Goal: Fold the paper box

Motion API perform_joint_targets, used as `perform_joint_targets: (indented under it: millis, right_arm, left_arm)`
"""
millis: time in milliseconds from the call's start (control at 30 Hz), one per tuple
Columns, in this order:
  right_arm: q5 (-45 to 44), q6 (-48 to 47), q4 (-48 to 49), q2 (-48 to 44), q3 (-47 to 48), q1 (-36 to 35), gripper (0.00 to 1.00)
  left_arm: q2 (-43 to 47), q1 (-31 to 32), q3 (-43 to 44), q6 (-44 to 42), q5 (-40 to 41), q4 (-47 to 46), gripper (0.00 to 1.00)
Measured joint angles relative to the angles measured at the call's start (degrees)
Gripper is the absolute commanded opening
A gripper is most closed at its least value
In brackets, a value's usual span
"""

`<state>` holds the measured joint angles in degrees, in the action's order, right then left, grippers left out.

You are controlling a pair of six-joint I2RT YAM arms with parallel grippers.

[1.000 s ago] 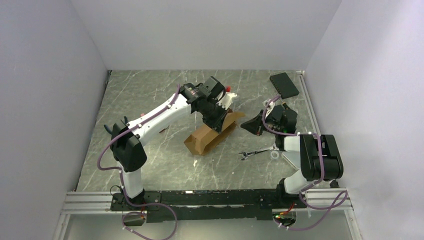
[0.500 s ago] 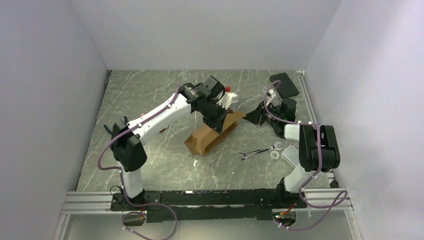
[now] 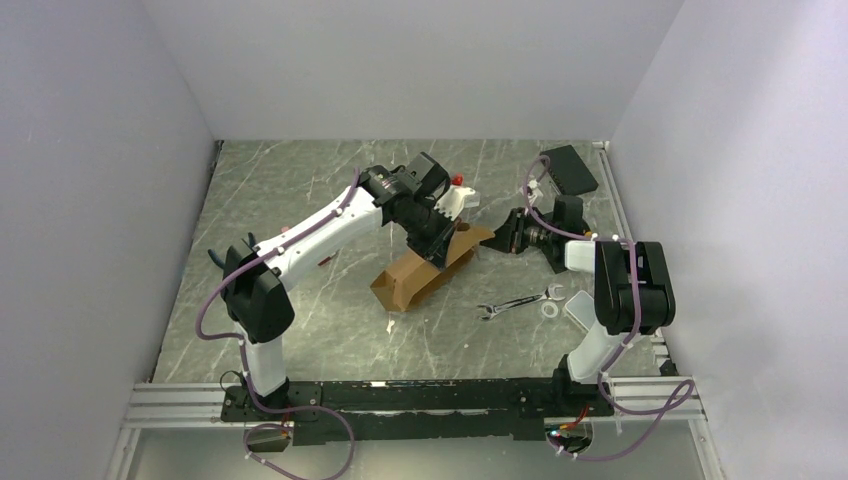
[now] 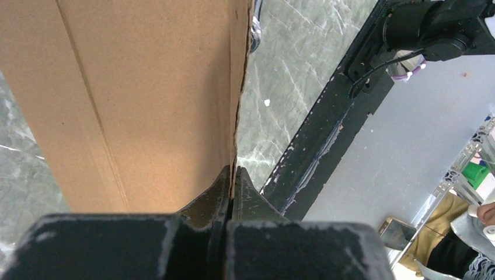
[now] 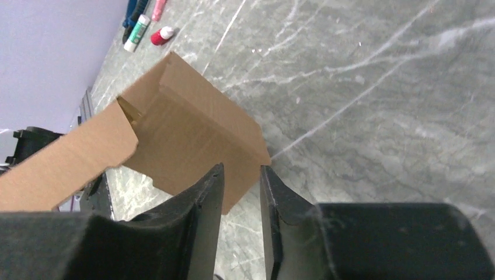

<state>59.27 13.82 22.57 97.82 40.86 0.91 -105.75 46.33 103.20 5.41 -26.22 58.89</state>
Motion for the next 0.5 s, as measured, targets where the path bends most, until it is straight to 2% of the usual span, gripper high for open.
perform_joint_targets:
  millis: [133, 400, 500]
  right_arm:
    - [1.38, -1.18, -0.48, 0.00, 1.97, -0.83, 0.49]
    - [1.42, -5.90, -4.76, 0.00, 4.66, -5.66, 0.64]
    - [1.29, -7.58, -6.73, 0.02, 5.18, -5.95, 0.66]
  left_arm:
    - [-0.28, -0.02, 0.28, -0.28, -1.11, 0.46, 0.00]
    - [-0.61, 0.00, 0.90, -0.72, -2.23, 1.14, 0.00]
    - [-0.61, 0.00, 0.90, -1.31, -2.23, 1.22, 0.00]
